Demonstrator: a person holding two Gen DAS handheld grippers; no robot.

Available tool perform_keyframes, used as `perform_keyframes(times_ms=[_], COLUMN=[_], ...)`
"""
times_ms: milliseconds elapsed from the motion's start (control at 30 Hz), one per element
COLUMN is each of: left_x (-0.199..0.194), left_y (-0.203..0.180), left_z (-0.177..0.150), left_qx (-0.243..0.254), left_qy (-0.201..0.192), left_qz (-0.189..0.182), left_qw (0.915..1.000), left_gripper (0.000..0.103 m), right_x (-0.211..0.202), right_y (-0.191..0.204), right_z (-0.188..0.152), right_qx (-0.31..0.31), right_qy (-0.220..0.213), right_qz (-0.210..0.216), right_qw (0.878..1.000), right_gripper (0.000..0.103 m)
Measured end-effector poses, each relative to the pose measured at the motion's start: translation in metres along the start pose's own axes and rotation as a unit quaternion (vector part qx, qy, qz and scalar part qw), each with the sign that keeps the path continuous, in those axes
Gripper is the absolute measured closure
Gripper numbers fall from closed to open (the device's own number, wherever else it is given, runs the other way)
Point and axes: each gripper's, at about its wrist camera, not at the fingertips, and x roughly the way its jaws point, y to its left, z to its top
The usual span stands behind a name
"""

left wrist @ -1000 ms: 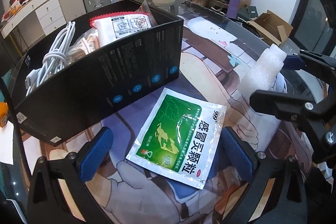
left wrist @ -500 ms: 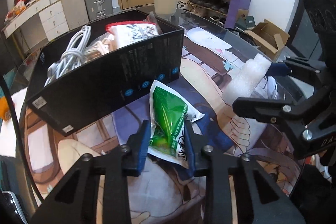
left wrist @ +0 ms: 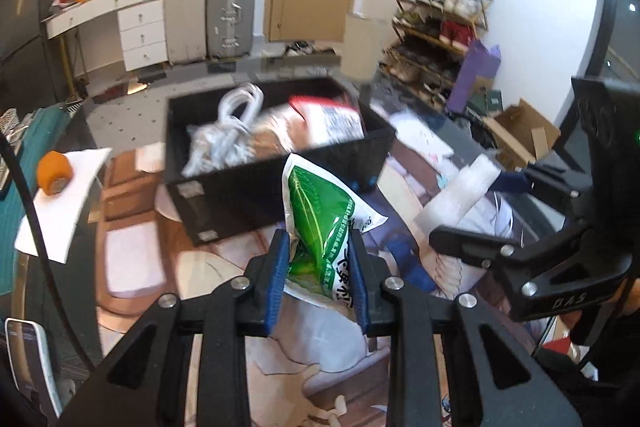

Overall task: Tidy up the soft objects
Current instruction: 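Carry the foam block and green sachet over the black box and release them inside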

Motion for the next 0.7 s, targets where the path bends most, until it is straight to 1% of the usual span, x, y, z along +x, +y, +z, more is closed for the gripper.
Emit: perform_keyframes(times_ms=[200, 433, 600, 700], left_x=[-0.005, -0.005, 0.004, 0.012], left_y=[0.017, 0.035, 0.048, 0.055], left_z=[0.016, 0.040, 0.054, 0.059], left_qx=[-0.016, -0.031, -0.042, -0.043], left_qy=[-0.023, -0.046, -0.049, -0.045], left_qz=[0.018, 0.026, 0.033, 0.037], left_qw=[0.9995, 0.9981, 0.9974, 0.9973], left_gripper=[0.076, 0.076, 0.076, 0.076], right_x=[-0.001, 0.006, 0.016, 0.024], right_y=[0.010, 0.019, 0.022, 0.022], right_z=[0.025, 0.057, 0.079, 0.090], right_qx=[-0.023, -0.053, -0.076, -0.088], right_qy=[-0.019, -0.040, -0.053, -0.052], right_qz=[0.003, 0.007, 0.015, 0.015], right_qw=[1.000, 0.998, 0.996, 0.995], right_gripper=[0.015, 0.015, 0.015, 0.015])
